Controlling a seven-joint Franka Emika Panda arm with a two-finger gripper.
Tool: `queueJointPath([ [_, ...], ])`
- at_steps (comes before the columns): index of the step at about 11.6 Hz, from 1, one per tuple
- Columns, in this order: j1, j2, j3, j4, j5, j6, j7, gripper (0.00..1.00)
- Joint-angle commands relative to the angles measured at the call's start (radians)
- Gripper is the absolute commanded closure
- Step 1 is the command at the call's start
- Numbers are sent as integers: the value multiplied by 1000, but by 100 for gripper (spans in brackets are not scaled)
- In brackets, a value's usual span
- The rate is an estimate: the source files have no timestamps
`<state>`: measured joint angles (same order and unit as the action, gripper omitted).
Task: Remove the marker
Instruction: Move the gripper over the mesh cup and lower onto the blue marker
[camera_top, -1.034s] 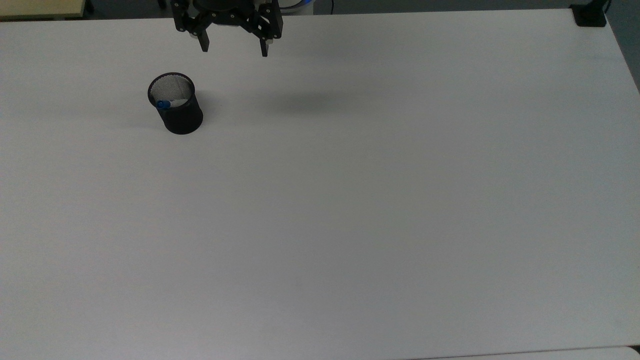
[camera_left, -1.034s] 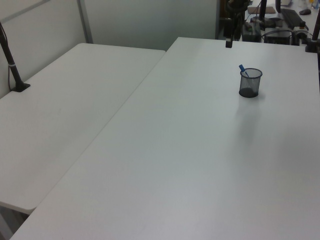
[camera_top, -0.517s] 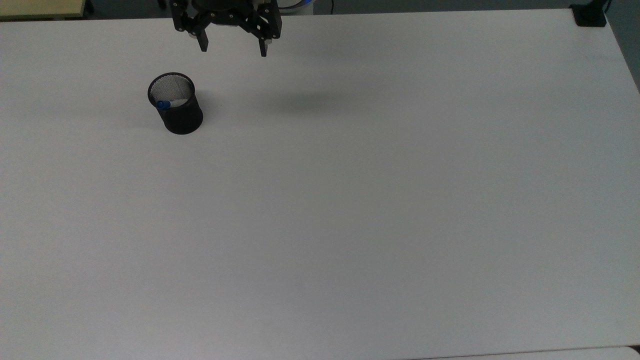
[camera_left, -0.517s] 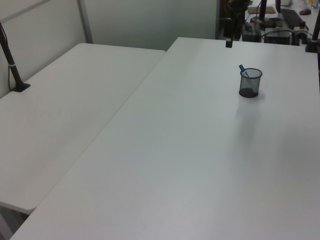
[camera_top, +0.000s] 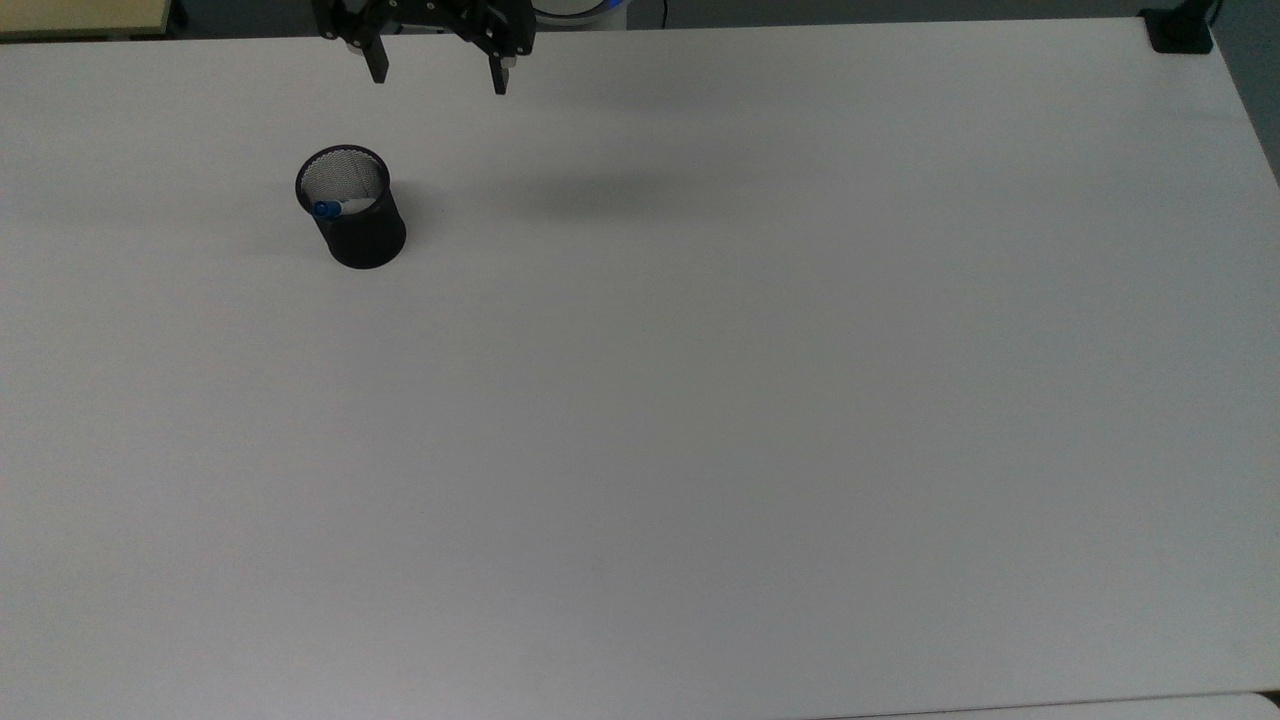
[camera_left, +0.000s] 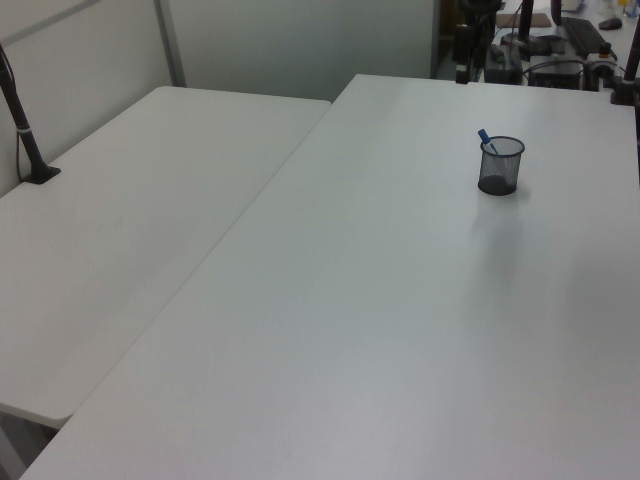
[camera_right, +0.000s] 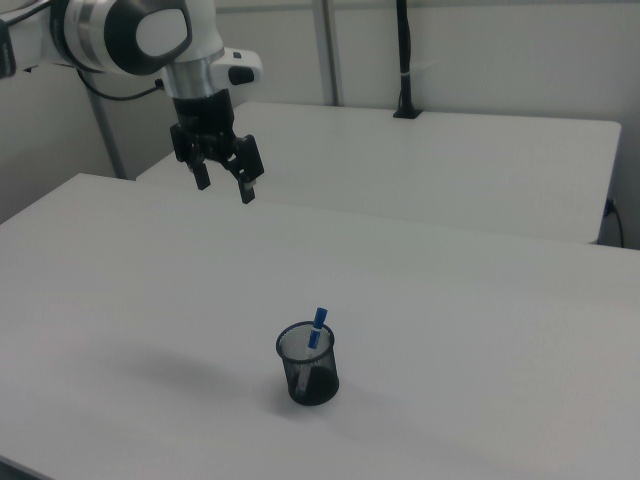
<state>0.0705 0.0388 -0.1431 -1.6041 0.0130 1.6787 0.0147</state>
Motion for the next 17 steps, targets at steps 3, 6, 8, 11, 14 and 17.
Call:
queueJointPath([
  [3, -115, -27, -9, -54, -1, 74, -10, 0],
  [6, -113, -23, -88, -138, -8, 183, -22, 0],
  [8, -115, -23, -90, -255, -28, 281, -48, 0],
  [11, -147, -4, -92, -307, -39, 322, -125, 9],
  [14, -152, 38, -90, -309, -39, 335, -220, 17],
  [17, -152, 99, -90, -300, -39, 380, -223, 26],
])
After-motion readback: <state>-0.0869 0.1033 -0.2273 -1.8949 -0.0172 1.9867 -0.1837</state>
